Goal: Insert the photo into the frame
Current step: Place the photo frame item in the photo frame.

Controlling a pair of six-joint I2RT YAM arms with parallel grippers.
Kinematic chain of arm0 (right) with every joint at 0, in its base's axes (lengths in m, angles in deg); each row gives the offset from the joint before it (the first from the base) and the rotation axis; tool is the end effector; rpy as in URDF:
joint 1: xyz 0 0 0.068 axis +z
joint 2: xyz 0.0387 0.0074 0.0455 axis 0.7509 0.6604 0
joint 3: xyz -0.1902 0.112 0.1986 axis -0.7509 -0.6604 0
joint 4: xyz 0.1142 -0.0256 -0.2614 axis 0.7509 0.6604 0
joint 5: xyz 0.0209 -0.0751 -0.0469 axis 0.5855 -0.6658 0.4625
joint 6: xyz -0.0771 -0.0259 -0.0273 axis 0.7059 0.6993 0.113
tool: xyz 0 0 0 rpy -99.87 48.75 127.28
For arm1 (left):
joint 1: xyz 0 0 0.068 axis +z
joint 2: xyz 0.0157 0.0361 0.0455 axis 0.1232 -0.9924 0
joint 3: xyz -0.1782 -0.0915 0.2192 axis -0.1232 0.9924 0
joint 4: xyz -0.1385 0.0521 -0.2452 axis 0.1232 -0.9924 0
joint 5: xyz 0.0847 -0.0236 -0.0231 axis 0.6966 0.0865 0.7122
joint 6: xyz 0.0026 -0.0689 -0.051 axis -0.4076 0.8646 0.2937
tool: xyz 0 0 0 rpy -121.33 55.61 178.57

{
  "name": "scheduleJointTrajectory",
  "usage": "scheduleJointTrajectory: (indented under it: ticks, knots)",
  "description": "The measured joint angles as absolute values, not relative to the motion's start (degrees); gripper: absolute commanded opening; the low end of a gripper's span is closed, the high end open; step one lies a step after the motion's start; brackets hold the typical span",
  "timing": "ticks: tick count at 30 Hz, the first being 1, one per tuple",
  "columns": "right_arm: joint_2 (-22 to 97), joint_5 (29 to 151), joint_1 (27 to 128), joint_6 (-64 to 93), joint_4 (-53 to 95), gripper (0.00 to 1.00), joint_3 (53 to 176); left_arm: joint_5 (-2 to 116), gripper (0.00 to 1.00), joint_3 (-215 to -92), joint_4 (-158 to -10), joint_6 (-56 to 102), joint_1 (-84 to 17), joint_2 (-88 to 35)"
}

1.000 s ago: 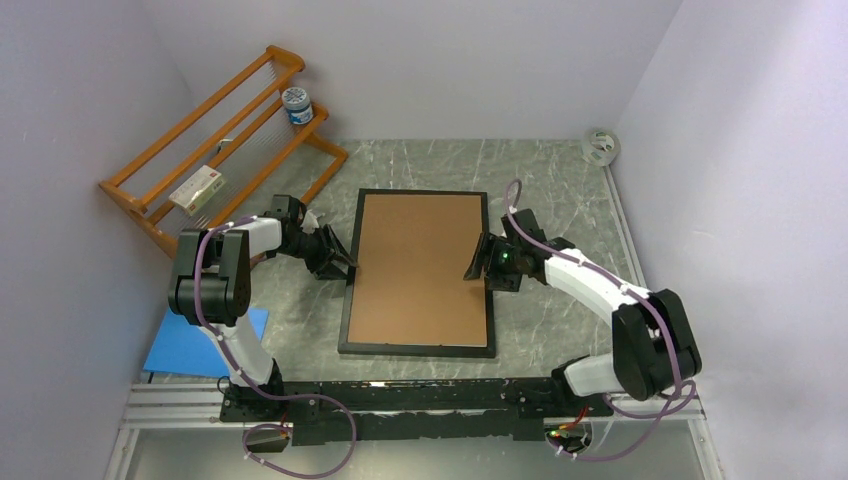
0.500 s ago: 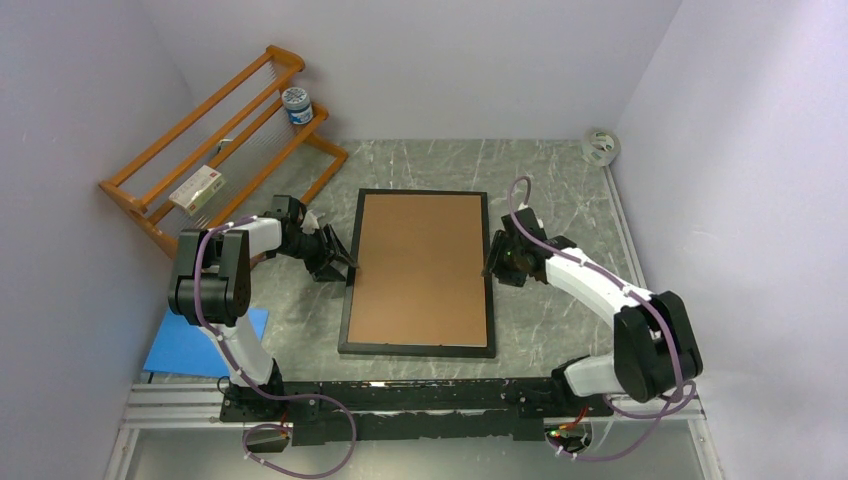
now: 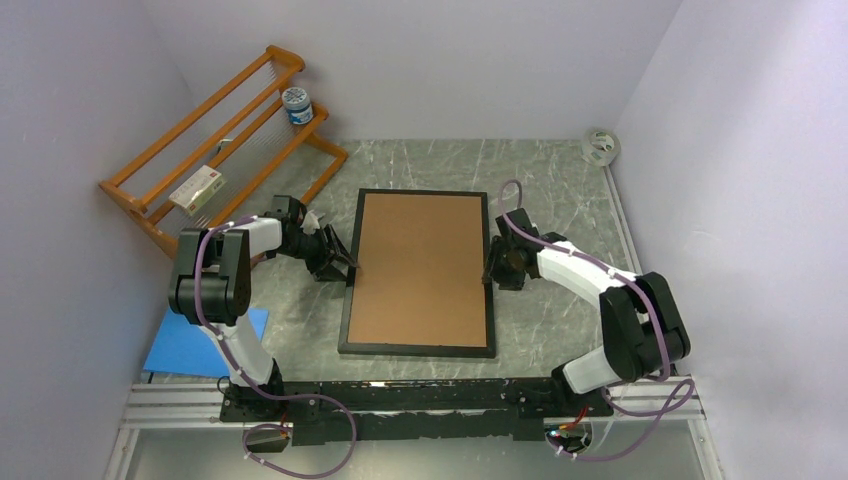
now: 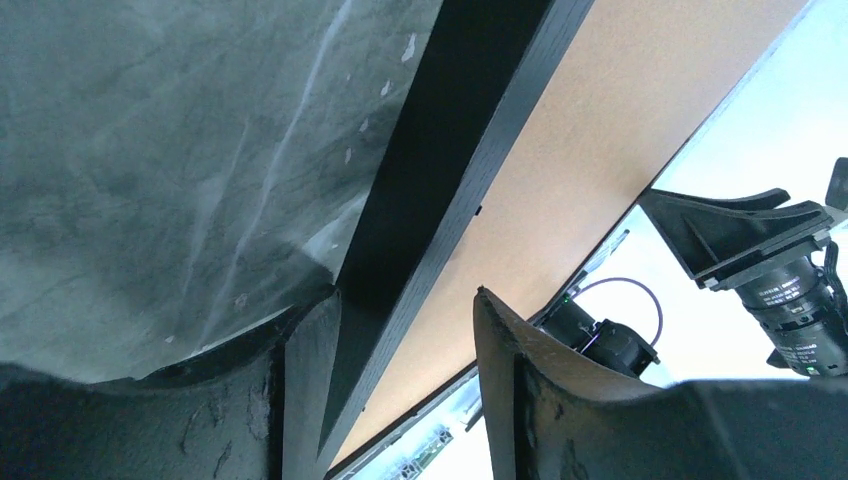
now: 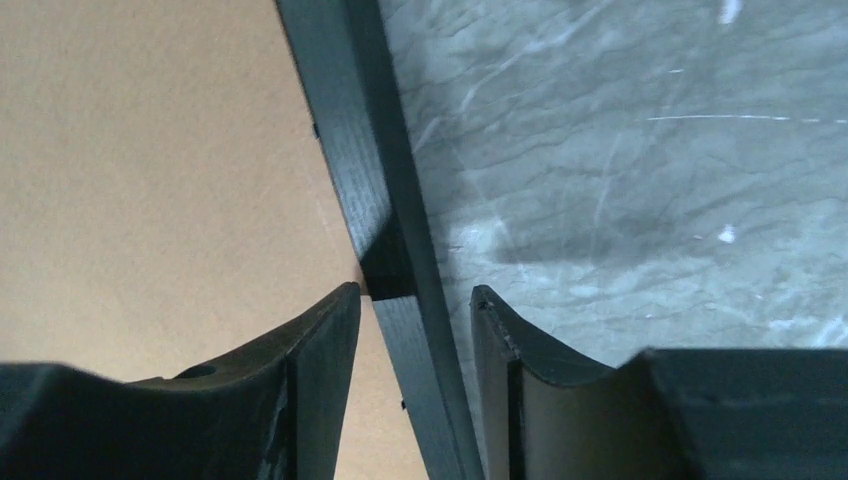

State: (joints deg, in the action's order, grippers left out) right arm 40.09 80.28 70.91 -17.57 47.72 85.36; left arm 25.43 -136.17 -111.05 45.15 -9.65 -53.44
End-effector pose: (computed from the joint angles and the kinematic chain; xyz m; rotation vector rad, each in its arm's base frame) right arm 0.2819 0.1119 0.1483 0.4108 2.7008 0.2606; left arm 0.3470 -0.0642 0.1080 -0.6176 2.8067 -1.1223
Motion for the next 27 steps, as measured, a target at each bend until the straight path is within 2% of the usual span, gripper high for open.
scheduleJointTrajectory:
  ticks: [3, 7, 12, 17, 20, 27]
  knots:
    - [40.57, 83.19, 71.06, -16.07, 47.22, 0.56, 85.34, 24.42, 0.56, -136.17, -110.87, 45.15, -9.65, -53.74]
    - [40.42, 87.52, 71.26, -14.62, 45.30, 0.56, 85.12, 23.86, 0.56, -136.17, -110.65, 45.13, -9.62, -54.01]
    - [39.02, 88.08, 71.24, -14.32, 44.42, 0.57, 84.25, 24.01, 0.58, -136.17, -110.65, 45.13, -9.62, -54.40]
    - [38.10, 86.07, 71.24, -15.06, 44.09, 0.62, 84.40, 24.16, 0.63, -136.43, -111.09, 44.65, -9.65, -54.40]
    - [38.93, 83.71, 71.28, -15.91, 44.25, 0.61, 85.56, 24.49, 0.73, -137.09, -111.57, 44.17, -9.65, -54.40]
    - [45.64, 76.41, 71.06, -18.19, 44.64, 0.54, 93.58, 27.59, 0.77, -140.34, -112.62, 42.97, -9.76, -54.44]
